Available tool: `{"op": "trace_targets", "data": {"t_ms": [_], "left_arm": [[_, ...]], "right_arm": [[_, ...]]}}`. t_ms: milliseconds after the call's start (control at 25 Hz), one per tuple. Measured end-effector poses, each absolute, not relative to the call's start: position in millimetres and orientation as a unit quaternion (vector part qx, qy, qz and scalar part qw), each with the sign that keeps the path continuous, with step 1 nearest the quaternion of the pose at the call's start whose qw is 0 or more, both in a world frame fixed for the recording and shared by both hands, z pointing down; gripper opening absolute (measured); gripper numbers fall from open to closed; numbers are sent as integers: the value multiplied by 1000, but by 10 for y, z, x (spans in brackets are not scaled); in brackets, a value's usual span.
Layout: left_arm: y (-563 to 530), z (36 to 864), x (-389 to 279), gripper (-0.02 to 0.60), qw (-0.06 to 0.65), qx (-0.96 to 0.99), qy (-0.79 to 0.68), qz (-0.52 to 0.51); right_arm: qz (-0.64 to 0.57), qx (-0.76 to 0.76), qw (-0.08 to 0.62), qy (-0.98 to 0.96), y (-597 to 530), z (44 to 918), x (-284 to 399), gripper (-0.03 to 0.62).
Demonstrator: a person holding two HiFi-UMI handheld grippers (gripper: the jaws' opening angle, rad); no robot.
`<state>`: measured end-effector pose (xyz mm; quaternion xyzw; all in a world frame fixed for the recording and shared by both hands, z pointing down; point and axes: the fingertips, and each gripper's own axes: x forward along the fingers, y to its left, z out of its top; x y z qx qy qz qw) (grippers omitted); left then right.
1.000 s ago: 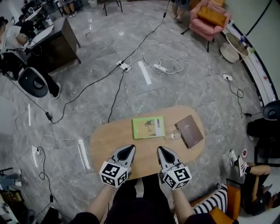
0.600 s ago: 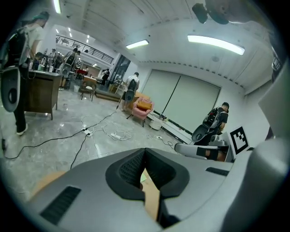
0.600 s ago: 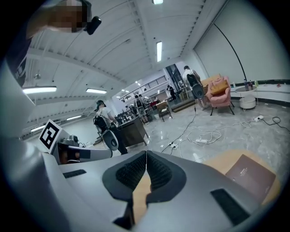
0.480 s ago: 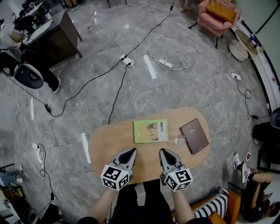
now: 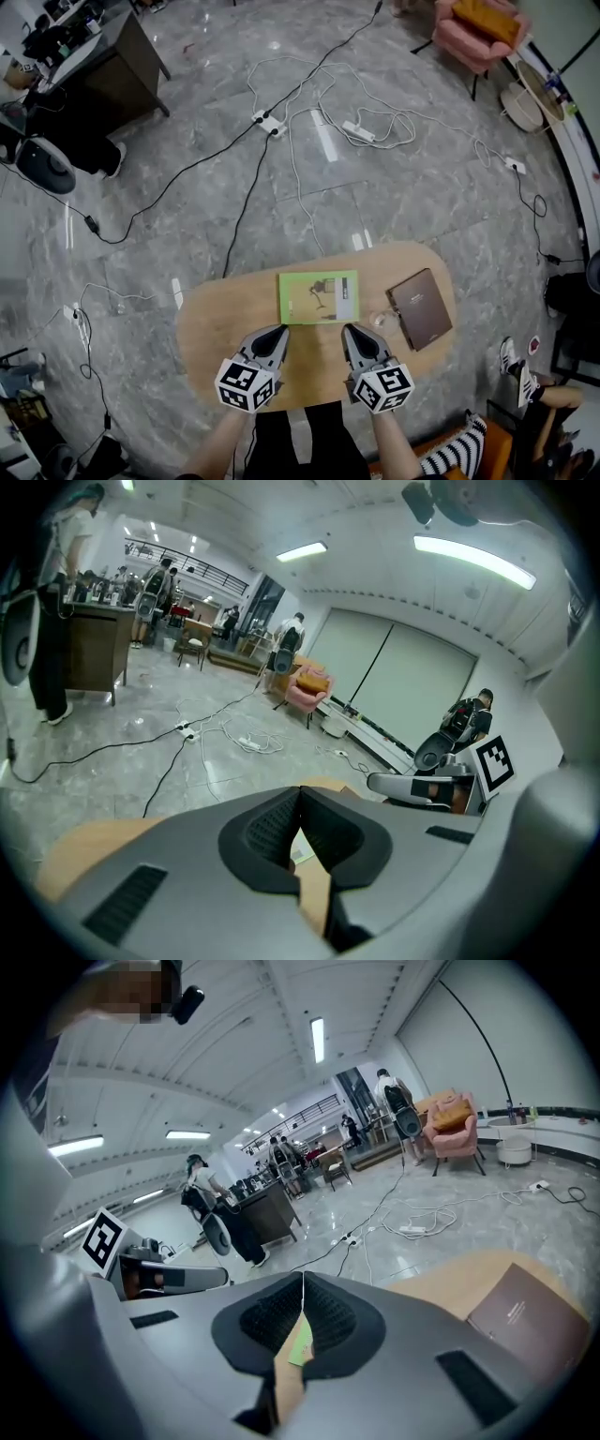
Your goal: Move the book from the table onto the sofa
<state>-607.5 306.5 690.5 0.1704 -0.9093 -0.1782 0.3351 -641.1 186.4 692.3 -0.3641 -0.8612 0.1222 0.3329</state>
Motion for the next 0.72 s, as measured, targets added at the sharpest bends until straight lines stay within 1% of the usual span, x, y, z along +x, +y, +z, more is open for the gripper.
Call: {"op": "trace_targets", "data": {"t_ms": [200, 400, 720], "left_arm": [[3050, 7214, -6216, 14, 350, 160, -904, -187], [3136, 7566, -6335, 14, 364, 147, -899, -196], [3213, 8211, -6469, 15, 396, 137, -883, -211]], "right_arm": [[121, -369, 352, -852, 1839, 7237, -6631, 25], [117, -364, 392, -837, 1868, 7683, -6782, 26], [118, -325, 435, -831, 1867, 8293, -6903, 26]]}}
